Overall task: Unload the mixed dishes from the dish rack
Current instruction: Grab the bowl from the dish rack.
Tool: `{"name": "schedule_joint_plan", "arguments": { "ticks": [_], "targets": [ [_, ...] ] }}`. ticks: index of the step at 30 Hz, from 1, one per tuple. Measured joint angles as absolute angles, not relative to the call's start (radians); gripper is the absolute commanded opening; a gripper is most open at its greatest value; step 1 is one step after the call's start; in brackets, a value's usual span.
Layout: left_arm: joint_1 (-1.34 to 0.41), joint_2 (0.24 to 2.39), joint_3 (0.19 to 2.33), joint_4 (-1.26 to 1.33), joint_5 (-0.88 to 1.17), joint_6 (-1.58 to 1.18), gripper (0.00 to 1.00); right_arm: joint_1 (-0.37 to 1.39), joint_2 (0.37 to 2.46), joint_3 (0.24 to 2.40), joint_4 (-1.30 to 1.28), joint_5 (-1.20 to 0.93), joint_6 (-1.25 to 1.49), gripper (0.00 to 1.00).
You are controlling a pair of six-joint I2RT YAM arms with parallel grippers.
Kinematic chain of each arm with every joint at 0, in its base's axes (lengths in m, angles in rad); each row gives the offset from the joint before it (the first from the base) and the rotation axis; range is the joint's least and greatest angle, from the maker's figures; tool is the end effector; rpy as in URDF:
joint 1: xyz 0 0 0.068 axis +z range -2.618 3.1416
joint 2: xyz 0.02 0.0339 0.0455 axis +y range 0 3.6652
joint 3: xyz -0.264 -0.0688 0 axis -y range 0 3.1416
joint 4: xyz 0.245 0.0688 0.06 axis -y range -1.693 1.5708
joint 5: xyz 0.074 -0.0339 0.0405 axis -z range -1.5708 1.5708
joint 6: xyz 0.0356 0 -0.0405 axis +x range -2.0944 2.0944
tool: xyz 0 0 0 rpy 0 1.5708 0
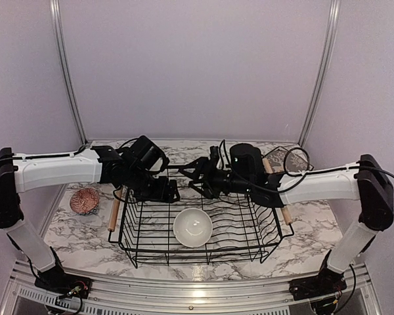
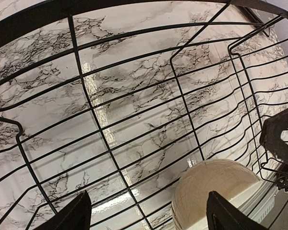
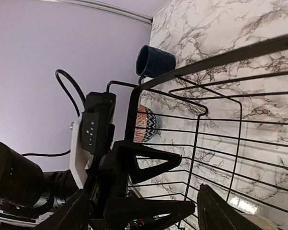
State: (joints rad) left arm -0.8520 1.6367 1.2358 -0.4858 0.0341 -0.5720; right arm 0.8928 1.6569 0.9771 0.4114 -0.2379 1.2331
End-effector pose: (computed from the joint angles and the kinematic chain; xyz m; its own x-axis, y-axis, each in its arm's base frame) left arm 0.2333 -0.2684 0.2516 -0.8439 0.1430 -0.5171 0.3681 0.8554 -0.3643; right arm 0.2291 0.2978 0.2404 -0.9037 0.3397 -0.2605 -0.1410 0.3382 0.9304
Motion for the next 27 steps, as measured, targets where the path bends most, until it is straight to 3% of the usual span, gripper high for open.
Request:
{"name": "schedule_joint_plan", "arguments": {
  "ticks": [6,13,19,22,27],
  "targets": [
    [-0.868,1.64,1.235,-0.453,0.11,-0.557,0.96,0.846,1.564,1.073,0.221,-0.149,1.025,0.79],
    [-0.886,1.676,1.241,-0.451,0.175,-0.515,0.91,0.741,1.387,1.015,0.136,-0.083,0.873,0.8],
    [-0.895,1.79,1.289,-0.478,0.175,-0.507,0.72,0.719,1.311,0.992,0.093,-0.036,0.801,0.8],
    [-0.903,1.836,1.317,-0.488,0.173,-0.51,0.55,0.719,1.296,0.987,0.086,-0.028,0.78,0.81],
    [-0.918,1.896,1.389,-0.509,0.145,-0.511,0.36,0.719,1.29,0.984,0.077,-0.017,0.762,0.81]
  ]
}}
